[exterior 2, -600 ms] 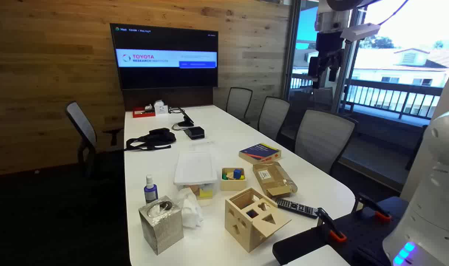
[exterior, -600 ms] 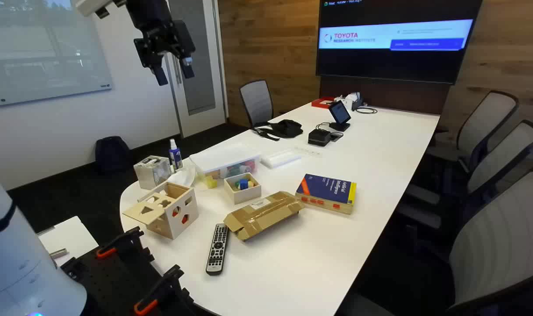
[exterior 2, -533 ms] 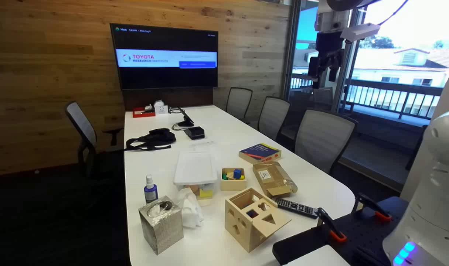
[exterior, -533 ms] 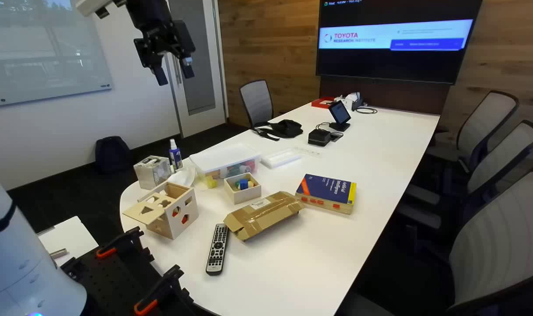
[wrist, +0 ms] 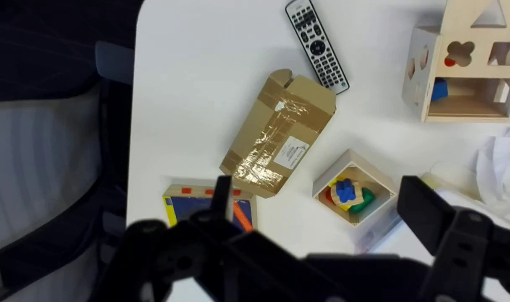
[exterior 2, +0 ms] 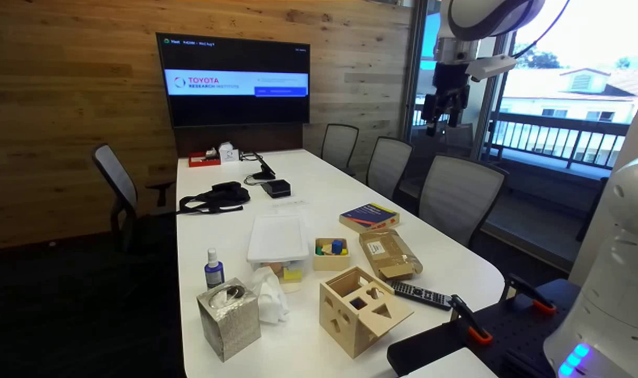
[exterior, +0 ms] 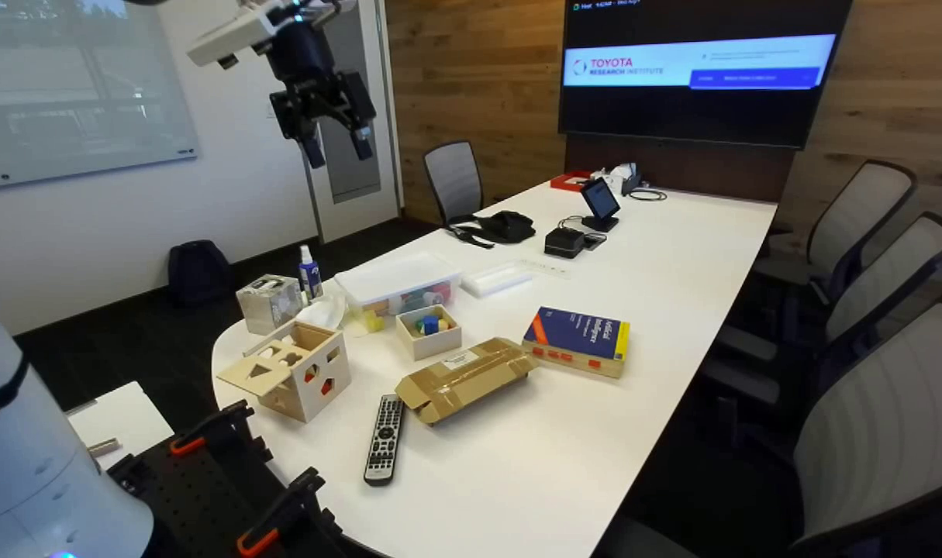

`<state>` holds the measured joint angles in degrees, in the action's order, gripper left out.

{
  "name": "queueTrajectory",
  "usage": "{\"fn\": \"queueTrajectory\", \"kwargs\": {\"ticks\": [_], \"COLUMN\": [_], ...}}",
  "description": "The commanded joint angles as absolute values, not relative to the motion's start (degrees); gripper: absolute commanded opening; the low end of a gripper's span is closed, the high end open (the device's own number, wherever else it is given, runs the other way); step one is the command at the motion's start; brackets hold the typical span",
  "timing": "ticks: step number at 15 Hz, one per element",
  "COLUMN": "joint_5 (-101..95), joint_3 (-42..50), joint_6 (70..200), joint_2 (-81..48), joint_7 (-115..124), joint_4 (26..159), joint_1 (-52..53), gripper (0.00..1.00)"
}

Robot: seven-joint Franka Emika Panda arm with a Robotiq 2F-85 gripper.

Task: Remove the blue flowery block from the wooden box and put it inside the shape sorter through the flowery opening

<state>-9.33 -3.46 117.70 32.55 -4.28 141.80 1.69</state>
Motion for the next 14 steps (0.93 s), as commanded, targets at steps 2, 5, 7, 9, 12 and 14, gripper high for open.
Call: {"fn": "queueTrajectory", "kwargs": {"ticks": [2, 5, 7, 9, 12, 14], "joint_5": [-8.1, -5.9, -2.0, 1.4, 2.5, 0.4], "joint_3": [-0.7, 0.0, -0.6, -2.8, -7.4, -9.2], "joint_6": [135.2, 146.1, 151.5, 155.5, 158.4, 157.9], "joint_2": [14.9, 2.8, -5.3, -13.5, -25.0, -31.1], "joint_7": [-13.5, -22.0, -28.6, -33.2, -36.7, -36.4], "joint_4": [139.5, 136.9, 133.8, 129.4, 120.8, 115.3], "joint_1": [4.8, 6.0, 5.9, 4.3, 1.2, 0.0], "gripper": [1.00, 1.00, 1.00, 1.00, 1.00, 1.00]}}
